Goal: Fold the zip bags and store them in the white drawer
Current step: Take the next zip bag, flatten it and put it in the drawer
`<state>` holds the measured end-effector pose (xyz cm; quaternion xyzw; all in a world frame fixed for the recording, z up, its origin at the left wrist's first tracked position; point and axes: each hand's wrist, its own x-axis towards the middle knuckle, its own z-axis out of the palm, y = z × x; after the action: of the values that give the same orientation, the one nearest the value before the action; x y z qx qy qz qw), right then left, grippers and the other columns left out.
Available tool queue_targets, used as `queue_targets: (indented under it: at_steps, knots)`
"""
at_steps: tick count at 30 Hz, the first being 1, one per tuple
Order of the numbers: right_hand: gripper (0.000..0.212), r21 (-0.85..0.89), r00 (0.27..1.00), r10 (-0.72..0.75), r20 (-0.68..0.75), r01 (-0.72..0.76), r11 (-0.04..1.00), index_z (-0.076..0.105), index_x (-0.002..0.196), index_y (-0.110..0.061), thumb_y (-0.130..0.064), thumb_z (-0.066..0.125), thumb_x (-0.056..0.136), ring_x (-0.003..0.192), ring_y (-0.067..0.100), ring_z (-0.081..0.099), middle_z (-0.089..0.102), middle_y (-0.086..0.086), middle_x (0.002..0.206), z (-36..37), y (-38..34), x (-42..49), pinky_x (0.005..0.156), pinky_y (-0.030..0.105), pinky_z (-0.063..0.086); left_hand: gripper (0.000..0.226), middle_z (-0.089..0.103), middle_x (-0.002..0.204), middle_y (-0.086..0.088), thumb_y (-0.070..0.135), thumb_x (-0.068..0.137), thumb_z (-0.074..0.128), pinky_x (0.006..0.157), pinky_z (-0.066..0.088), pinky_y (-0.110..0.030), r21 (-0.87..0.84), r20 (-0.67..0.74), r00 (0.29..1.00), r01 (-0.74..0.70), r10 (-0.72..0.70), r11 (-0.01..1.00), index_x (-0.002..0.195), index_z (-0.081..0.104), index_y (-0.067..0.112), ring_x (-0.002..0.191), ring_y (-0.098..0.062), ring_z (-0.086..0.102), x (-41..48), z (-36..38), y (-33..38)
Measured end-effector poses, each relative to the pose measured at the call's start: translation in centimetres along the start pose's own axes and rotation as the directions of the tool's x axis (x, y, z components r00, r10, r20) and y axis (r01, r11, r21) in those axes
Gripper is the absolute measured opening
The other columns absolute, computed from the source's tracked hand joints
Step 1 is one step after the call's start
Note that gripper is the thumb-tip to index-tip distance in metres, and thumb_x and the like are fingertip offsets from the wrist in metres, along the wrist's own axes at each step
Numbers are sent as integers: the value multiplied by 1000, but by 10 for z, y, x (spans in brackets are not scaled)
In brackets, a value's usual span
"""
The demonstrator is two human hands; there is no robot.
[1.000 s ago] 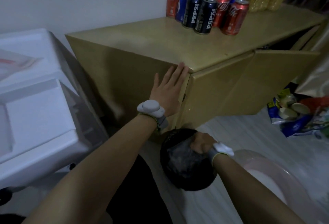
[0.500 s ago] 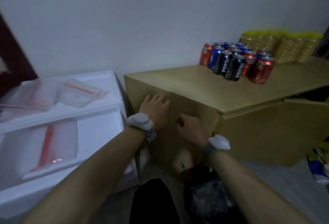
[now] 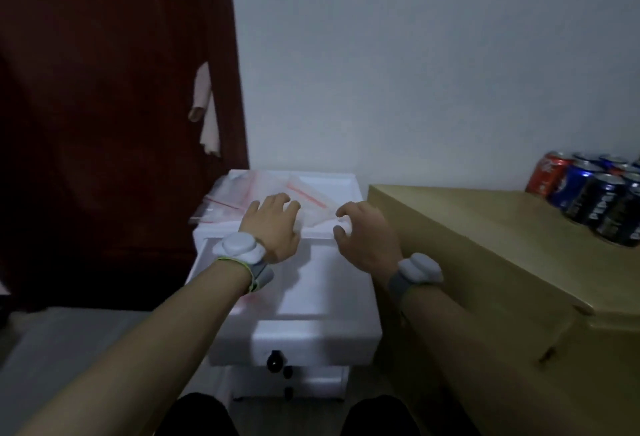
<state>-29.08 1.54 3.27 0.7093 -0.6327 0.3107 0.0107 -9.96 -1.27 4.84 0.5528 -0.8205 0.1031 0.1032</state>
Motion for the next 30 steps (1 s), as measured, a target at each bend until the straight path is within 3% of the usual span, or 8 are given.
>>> queue_targets:
  at_steps: [6,9,12,16,19,22,26,30]
  knots:
    - [62,-141,969,-57,240,93,986,36,148,-22,-40,54,92,140,26,34,36,-2,155,36,-37,9,107,44,38,46,47,129,-6,25,83,53,93,40,-42,-15,77,992,105,-104,994,129,52,20,118,-30,44,-41,10,-47]
    - [44,-197,979,-96,179,131,972,51,138,-21,-32,52,96,128,27,48,54,0,141,45,-37,10,100,39,42,49,48,129,-4,22,82,52,90,44,-43,-65,88,991,106,-100,992,131,48,22,117,-31,45,-47,15,-51]
    - [24,-194,985,-172,25,174,966,70,110,-16,-12,53,94,103,30,57,67,3,115,46,-33,9,75,31,43,52,46,131,-2,26,80,49,91,45,-48,-102,106,987,129,-118,986,132,45,25,118,-31,44,-48,16,-53]
    - [19,-201,983,-174,-65,158,967,70,88,-14,-17,52,96,84,27,56,64,4,83,43,-32,7,59,30,40,48,44,130,-5,25,84,52,84,40,-41,-70,132,979,163,-152,984,132,45,20,120,-30,41,-45,15,-45]
    - [24,38,999,-36,-17,36,999,68,90,-14,-28,50,98,81,21,56,65,2,85,34,-42,3,65,28,42,62,42,134,-9,29,87,50,85,40,-42,-82,118,983,151,-141,985,145,28,20,120,-32,42,-43,10,-41]
    - [19,362,989,55,137,-101,927,70,90,-16,-28,57,95,74,13,57,66,-5,81,17,-55,7,62,19,40,68,36,137,-8,34,91,51,85,48,-42,-268,-1,991,130,-135,955,152,20,32,115,-32,48,-36,3,-38]
    - [12,645,975,144,172,-222,732,74,85,-16,-23,66,90,56,2,57,66,-9,65,-8,-60,17,61,19,48,21,48,125,5,41,97,51,73,44,-31,-496,-185,978,-6,-99,868,112,62,32,87,-21,59,-23,-1,-30]
    - [18,729,970,190,154,-241,640,75,96,-10,-25,68,90,60,0,59,68,-5,77,-33,-57,21,59,12,46,15,66,98,4,35,99,46,74,42,-32,-650,-174,967,28,-185,760,94,58,27,80,-24,58,-17,-17,-25]
